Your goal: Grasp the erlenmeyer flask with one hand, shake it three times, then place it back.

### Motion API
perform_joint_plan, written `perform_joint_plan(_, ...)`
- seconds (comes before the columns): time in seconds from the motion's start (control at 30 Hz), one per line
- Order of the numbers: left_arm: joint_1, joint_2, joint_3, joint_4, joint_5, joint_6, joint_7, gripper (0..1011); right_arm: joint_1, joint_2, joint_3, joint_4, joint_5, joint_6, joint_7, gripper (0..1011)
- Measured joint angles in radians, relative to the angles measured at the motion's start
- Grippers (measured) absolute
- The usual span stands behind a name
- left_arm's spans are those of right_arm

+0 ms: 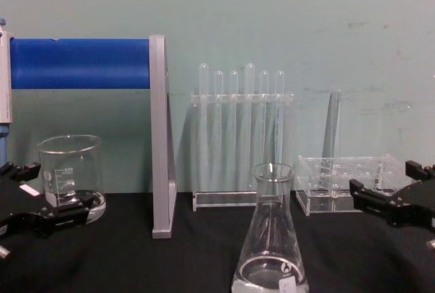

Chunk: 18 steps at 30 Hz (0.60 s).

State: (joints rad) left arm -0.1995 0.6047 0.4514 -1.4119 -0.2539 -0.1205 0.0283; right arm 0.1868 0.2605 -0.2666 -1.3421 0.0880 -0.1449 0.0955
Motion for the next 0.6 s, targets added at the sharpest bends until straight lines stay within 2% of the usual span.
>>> perform_joint_plan(0.6,0.0,0.0,0.0,0.0,0.0,0.0,0.0,1001,0.0,0.0,0.0,0.0,0.0,0.0,0.0,1000)
